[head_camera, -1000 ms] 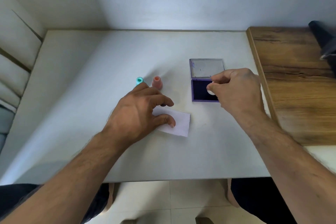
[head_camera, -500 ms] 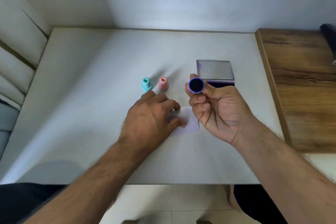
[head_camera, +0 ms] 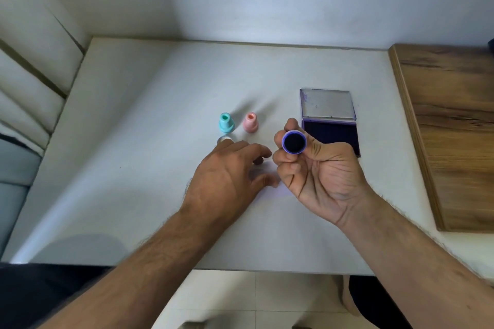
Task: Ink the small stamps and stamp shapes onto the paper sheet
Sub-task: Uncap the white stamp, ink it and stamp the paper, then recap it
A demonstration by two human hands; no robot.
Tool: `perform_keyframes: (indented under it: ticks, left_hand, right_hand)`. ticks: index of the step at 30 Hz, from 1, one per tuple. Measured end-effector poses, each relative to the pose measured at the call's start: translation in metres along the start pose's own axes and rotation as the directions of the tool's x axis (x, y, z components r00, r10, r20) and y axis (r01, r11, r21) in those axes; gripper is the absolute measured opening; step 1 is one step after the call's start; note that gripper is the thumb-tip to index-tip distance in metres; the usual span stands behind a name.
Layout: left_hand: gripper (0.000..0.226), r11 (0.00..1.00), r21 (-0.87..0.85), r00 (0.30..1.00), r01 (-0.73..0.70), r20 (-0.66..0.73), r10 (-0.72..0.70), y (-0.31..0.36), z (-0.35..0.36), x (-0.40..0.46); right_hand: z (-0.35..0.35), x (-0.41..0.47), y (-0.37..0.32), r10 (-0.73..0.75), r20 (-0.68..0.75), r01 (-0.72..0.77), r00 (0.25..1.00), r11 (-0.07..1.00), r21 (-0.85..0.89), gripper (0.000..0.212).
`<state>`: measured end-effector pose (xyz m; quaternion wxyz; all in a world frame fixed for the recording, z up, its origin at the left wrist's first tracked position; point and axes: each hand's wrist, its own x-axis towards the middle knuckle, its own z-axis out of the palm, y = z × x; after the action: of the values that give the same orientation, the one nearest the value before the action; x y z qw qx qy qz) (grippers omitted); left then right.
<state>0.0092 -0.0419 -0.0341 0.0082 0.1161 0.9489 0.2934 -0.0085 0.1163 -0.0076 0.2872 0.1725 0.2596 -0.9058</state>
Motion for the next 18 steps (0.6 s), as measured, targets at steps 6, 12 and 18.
perform_keyframes:
  ticks: [6, 12, 18]
  left_hand:
    - [0.04, 0.995, 0.056, 0.996, -0.084, 0.036, 0.082, -0.01, -0.005, -0.005]
    - [0.048, 0.992, 0.12, 0.999, -0.045, 0.028, 0.042, -0.026, -0.018, -0.012]
    - [0.048, 0.99, 0.067, 0.988, 0.123, 0.084, -0.128, -0.027, -0.032, -0.018]
  right_hand:
    - [-0.01, 0.006, 0.006, -0.045, -0.135, 0.041, 0.99, 0.999, -0.036, 0.022]
    - [-0.004, 0.01, 0.011, -0.073, -0.227, 0.03, 0.971, 0.982, -0.187, 0.02]
    - [-0.001, 0.015, 0.021, -0.171, -0.271, 0.07, 0.947, 0.935, -0.348, 0.022]
